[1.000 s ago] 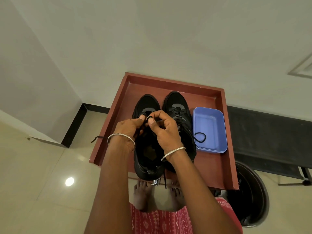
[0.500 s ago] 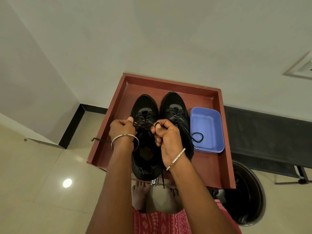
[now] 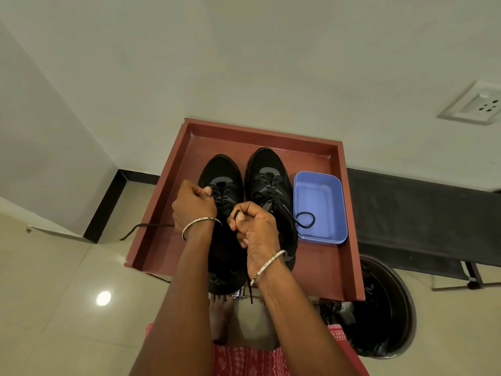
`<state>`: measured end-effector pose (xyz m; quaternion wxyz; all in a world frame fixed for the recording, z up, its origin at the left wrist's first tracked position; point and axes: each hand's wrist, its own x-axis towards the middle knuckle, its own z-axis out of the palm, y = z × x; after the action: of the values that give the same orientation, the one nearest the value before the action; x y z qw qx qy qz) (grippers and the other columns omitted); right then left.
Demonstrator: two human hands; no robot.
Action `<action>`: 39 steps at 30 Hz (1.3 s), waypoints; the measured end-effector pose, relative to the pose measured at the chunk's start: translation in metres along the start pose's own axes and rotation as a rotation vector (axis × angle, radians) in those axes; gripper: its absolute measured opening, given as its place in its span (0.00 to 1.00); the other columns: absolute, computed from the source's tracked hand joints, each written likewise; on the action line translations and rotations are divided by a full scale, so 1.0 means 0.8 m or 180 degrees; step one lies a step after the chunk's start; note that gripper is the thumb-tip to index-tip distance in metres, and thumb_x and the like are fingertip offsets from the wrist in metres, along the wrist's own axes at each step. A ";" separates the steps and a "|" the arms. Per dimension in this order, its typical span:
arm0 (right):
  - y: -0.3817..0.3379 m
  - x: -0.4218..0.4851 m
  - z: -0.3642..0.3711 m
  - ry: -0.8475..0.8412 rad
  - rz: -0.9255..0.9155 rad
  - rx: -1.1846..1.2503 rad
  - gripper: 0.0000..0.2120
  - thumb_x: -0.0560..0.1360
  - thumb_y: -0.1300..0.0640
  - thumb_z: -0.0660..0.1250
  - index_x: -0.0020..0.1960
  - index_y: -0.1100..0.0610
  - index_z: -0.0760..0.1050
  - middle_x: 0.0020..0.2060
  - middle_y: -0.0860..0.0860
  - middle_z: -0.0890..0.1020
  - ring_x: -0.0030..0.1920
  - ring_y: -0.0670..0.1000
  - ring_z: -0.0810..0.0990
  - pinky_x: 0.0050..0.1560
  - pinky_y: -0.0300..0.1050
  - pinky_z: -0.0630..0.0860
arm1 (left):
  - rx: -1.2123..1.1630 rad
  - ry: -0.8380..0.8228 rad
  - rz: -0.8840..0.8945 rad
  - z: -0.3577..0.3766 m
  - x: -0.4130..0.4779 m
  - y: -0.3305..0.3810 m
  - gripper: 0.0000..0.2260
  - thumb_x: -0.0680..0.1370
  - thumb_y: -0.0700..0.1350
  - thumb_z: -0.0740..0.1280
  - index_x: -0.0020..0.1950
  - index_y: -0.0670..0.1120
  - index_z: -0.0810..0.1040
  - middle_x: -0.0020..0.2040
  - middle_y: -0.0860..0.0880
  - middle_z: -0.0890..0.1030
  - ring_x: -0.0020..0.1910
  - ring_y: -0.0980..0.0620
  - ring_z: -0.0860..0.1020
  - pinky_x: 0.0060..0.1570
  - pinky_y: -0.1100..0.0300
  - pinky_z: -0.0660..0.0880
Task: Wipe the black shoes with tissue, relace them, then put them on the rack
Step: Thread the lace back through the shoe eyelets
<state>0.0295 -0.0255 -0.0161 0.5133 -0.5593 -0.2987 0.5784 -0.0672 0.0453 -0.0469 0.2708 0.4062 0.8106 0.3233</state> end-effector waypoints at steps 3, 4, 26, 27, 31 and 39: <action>0.000 -0.001 0.002 0.0005 0.0064 0.0098 0.16 0.80 0.73 0.57 0.37 0.59 0.73 0.28 0.51 0.74 0.21 0.42 0.62 0.23 0.32 0.58 | 0.0001 -0.0003 0.0004 0.001 0.000 0.001 0.09 0.80 0.48 0.67 0.43 0.47 0.71 0.43 0.46 0.78 0.45 0.42 0.76 0.41 0.53 0.68; -0.001 0.000 0.001 -0.0025 0.0102 0.0144 0.16 0.80 0.72 0.57 0.38 0.59 0.73 0.28 0.51 0.74 0.22 0.42 0.62 0.24 0.33 0.58 | 0.0002 -0.0049 0.0022 -0.001 0.001 0.001 0.09 0.80 0.49 0.68 0.44 0.46 0.72 0.43 0.46 0.78 0.44 0.43 0.76 0.41 0.53 0.68; 0.001 0.021 0.010 0.0330 0.0285 0.0153 0.08 0.84 0.59 0.59 0.48 0.56 0.74 0.28 0.47 0.74 0.27 0.45 0.68 0.29 0.37 0.66 | -0.1383 -0.2002 -0.0568 -0.055 0.001 0.005 0.08 0.79 0.46 0.70 0.41 0.46 0.79 0.37 0.50 0.81 0.37 0.56 0.78 0.38 0.63 0.76; 0.001 0.022 0.011 0.0347 0.0302 0.0178 0.09 0.85 0.59 0.59 0.48 0.56 0.74 0.28 0.47 0.74 0.27 0.45 0.68 0.28 0.38 0.66 | -0.1423 -0.2092 -0.0563 -0.056 0.003 0.004 0.09 0.79 0.48 0.70 0.40 0.47 0.79 0.39 0.52 0.83 0.37 0.57 0.78 0.37 0.64 0.75; 0.001 0.025 0.010 0.0351 0.0401 0.0326 0.10 0.85 0.59 0.59 0.46 0.55 0.75 0.27 0.47 0.74 0.27 0.45 0.68 0.28 0.38 0.65 | -0.1697 -0.2411 -0.0683 -0.058 0.008 0.004 0.07 0.80 0.50 0.67 0.47 0.47 0.79 0.47 0.53 0.87 0.32 0.62 0.78 0.35 0.65 0.73; -0.001 0.026 0.010 0.0310 0.0722 0.0883 0.13 0.84 0.62 0.56 0.42 0.55 0.71 0.27 0.49 0.69 0.27 0.46 0.63 0.31 0.39 0.60 | -0.2099 -0.1772 -0.0894 -0.034 0.011 0.003 0.14 0.80 0.41 0.68 0.35 0.46 0.71 0.30 0.51 0.77 0.24 0.59 0.70 0.23 0.68 0.68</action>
<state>0.0255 -0.0044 -0.0207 0.5308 -0.5406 -0.1258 0.6404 -0.0902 0.0457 -0.0293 0.6347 0.2557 0.6079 0.4028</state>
